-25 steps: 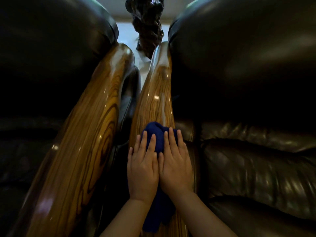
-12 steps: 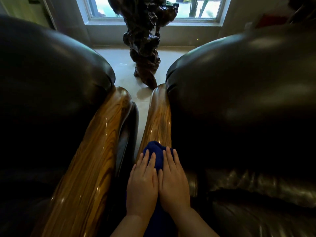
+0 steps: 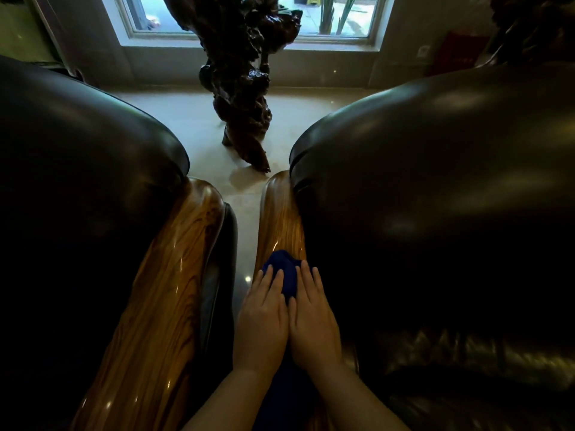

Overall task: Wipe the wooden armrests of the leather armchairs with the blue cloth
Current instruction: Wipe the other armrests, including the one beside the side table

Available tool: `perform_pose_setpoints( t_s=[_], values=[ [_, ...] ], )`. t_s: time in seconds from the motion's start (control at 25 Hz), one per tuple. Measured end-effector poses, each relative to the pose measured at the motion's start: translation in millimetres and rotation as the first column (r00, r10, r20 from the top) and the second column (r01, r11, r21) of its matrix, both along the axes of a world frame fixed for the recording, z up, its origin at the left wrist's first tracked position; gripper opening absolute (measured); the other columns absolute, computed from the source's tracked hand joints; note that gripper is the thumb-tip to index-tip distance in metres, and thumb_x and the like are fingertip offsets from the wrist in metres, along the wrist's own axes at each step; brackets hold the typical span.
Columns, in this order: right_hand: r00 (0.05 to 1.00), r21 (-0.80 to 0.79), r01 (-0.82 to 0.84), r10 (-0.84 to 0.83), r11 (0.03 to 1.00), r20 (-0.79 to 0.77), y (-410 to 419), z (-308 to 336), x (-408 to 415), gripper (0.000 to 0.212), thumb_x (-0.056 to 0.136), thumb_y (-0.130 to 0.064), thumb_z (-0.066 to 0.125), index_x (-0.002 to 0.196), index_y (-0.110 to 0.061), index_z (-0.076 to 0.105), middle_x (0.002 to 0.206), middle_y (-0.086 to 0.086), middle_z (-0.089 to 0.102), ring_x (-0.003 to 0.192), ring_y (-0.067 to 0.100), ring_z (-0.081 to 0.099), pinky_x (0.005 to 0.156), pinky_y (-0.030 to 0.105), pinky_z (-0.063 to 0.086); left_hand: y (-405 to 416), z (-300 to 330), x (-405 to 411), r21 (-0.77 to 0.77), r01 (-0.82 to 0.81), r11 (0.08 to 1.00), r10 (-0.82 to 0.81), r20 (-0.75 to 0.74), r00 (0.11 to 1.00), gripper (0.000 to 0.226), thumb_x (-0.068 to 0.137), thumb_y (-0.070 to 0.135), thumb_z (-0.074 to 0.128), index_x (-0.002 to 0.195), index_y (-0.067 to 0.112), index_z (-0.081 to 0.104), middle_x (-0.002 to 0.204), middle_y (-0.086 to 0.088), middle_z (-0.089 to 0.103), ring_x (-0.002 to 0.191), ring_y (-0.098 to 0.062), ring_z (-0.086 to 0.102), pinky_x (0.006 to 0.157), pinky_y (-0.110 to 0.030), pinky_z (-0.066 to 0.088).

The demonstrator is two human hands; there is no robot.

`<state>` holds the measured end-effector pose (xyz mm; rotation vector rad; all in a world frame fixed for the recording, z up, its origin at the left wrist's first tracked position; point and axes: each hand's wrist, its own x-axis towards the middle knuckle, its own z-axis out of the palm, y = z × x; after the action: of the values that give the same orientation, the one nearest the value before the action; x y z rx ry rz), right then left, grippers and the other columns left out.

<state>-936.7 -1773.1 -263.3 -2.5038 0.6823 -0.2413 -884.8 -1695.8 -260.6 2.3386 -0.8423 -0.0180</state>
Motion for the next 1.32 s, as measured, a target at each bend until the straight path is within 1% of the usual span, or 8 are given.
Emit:
perform_pose_setpoints(
  t_s=[0.2, 0.4, 0.56, 0.64, 0.84, 0.96, 1.08, 1.32],
  values=[
    [0.997, -0.058, 0.069, -0.071, 0.996, -0.020, -12, 2, 24, 0.054, 0.097, -0.032, 0.019, 0.145, -0.018, -0.002, 0.158, -0.003, -0.005, 0.143, 0.010, -0.009, 0.115, 0.025, 0.005, -17, 7, 25, 0.015, 0.029, 0.999, -0.028, -0.043, 0.999, 0.047, 0.094, 0.021, 0.031, 0.141, 0.016, 0.025, 0.152, -0.004, 0.026, 0.141, -0.013, 0.017, 0.113, -0.028, 0.013],
    [0.996, -0.114, 0.018, -0.028, 0.993, -0.085, -36, 24, 34, 0.055, 0.096, -0.036, 0.031, 0.145, -0.016, 0.015, 0.156, 0.003, 0.017, 0.143, 0.019, 0.013, 0.114, 0.044, 0.020, -28, 30, 50, 0.297, 0.075, 0.952, -0.050, -0.092, 0.994, 0.051, 0.097, 0.028, 0.026, 0.144, 0.020, 0.007, 0.157, 0.000, 0.006, 0.143, -0.014, 0.004, 0.115, -0.046, 0.011],
    [0.995, -0.146, -0.100, 0.099, 0.984, -0.011, -51, 37, 15, 0.054, 0.087, -0.029, 0.054, 0.136, -0.015, 0.039, 0.140, 0.006, 0.044, 0.129, 0.021, 0.037, 0.106, 0.038, 0.036, -4, 53, 41, 0.093, 0.130, 0.987, -0.140, 0.108, 0.984, 0.052, 0.092, 0.023, 0.044, 0.140, 0.013, 0.027, 0.148, -0.008, 0.033, 0.134, -0.020, 0.033, 0.109, -0.038, 0.028],
    [0.990, -0.101, -0.141, 0.137, 0.985, -0.040, -46, 37, 12, 0.049, 0.085, -0.025, 0.057, 0.132, -0.014, 0.045, 0.138, 0.005, 0.044, 0.126, 0.021, 0.039, 0.103, 0.035, 0.039, 12, 54, 36, 0.121, 0.239, 0.963, -0.254, 0.125, 0.959, 0.050, 0.090, 0.016, 0.048, 0.138, 0.013, 0.033, 0.143, -0.006, 0.041, 0.129, -0.018, 0.040, 0.105, -0.028, 0.032],
    [0.994, -0.140, -0.112, 0.114, 0.984, 0.002, -34, 36, 8, 0.031, 0.086, -0.013, 0.055, 0.117, -0.012, 0.059, 0.130, 0.005, 0.051, 0.117, 0.020, 0.046, 0.097, 0.030, 0.041, 15, 49, 18, 0.186, 0.208, 0.960, -0.216, 0.020, 0.976, 0.045, 0.090, 0.008, 0.046, 0.135, 0.013, 0.039, 0.144, -0.005, 0.039, 0.133, -0.018, 0.035, 0.107, -0.030, 0.031],
    [0.992, -0.123, -0.126, 0.123, 0.984, -0.028, -28, 39, -5, 0.026, 0.085, -0.009, 0.055, 0.110, -0.012, 0.061, 0.120, 0.004, 0.055, 0.108, 0.019, 0.051, 0.092, 0.029, 0.045, 15, 57, 4, 0.199, 0.225, 0.954, -0.238, 0.042, 0.970, 0.028, 0.089, 0.011, 0.045, 0.116, 0.012, 0.056, 0.123, -0.006, 0.056, 0.113, -0.018, 0.050, 0.094, -0.032, 0.044],
    [0.988, -0.075, -0.139, 0.133, 0.987, -0.083, -21, 52, -31, 0.015, 0.085, -0.014, 0.056, 0.099, -0.017, 0.061, 0.107, 0.000, 0.056, 0.096, 0.015, 0.056, 0.079, 0.025, 0.048, 29, 68, -11, 0.237, 0.269, 0.933, -0.267, -0.044, 0.963, 0.022, 0.090, 0.014, 0.045, 0.107, 0.018, 0.060, 0.114, -0.001, 0.059, 0.101, -0.012, 0.055, 0.085, -0.023, 0.044],
    [1.000, -0.003, -0.012, 0.012, 1.000, -0.007, -35, 126, -75, 0.008, 0.083, -0.027, 0.057, 0.089, -0.031, 0.058, 0.088, -0.011, 0.060, 0.076, 0.003, 0.054, 0.062, 0.017, 0.041, 62, 139, -9, 0.049, 0.071, 0.996, -0.059, -0.208, 0.976, 0.019, 0.086, 0.009, 0.055, 0.099, 0.020, 0.065, 0.093, 0.008, 0.063, 0.090, -0.006, 0.061, 0.073, -0.016, 0.048]
  ],
)
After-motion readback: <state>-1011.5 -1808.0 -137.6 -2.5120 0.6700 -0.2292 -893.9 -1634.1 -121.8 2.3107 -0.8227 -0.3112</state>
